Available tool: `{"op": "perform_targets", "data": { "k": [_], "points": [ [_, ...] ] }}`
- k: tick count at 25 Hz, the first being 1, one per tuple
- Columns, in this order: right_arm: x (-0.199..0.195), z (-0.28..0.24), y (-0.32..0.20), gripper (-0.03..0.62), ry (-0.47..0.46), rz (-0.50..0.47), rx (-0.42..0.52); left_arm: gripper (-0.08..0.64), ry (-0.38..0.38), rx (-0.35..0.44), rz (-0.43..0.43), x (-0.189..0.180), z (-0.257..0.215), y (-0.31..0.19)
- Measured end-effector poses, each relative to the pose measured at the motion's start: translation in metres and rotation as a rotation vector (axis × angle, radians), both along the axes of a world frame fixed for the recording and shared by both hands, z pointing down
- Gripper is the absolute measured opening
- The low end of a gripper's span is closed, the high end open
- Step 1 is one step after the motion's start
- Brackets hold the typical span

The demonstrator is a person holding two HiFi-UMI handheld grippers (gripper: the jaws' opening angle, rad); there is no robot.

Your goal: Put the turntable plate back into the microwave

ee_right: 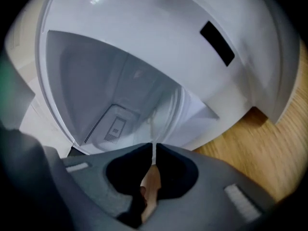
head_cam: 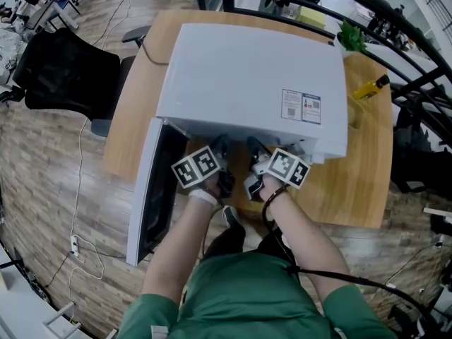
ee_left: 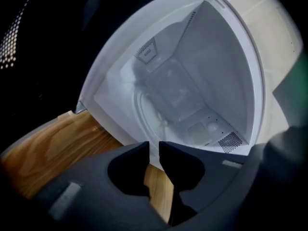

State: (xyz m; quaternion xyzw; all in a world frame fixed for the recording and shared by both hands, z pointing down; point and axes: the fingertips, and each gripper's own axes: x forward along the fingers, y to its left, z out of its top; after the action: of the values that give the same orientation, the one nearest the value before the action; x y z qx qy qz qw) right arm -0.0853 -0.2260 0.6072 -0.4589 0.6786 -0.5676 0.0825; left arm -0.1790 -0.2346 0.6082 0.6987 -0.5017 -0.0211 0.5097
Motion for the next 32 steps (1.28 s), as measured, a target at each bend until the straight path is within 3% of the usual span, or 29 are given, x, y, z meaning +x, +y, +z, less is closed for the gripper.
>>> {"op": "perform_targets", "data": {
  "k": [8, 14, 25, 32],
  "points": [
    [-0.001, 0.001, 0.006, 0.028, 0.007, -0.013, 0.001, 0.074, -0.009, -0.016, -0.035, -0.012, 0.006, 0.016],
    [0.007, 0.002, -0.002, 0.026, 0.058, 0.028, -0.021, 0.074, -0.010, -0.005, -0.017, -0.009, 0.000, 0.024],
    [-0.001, 0.000, 0.009, 0.028, 0.031, 0.014, -0.030, 0.074, -0.006, -0.005, 0.012, -0.003, -0.001, 0.036],
    [-0.007, -0.027, 0.035, 0.026, 0.090, -0.097, 0.061, 0.072, -0.059, 0.047, 0.040, 0.008, -0.021, 0.049]
  ]
}}
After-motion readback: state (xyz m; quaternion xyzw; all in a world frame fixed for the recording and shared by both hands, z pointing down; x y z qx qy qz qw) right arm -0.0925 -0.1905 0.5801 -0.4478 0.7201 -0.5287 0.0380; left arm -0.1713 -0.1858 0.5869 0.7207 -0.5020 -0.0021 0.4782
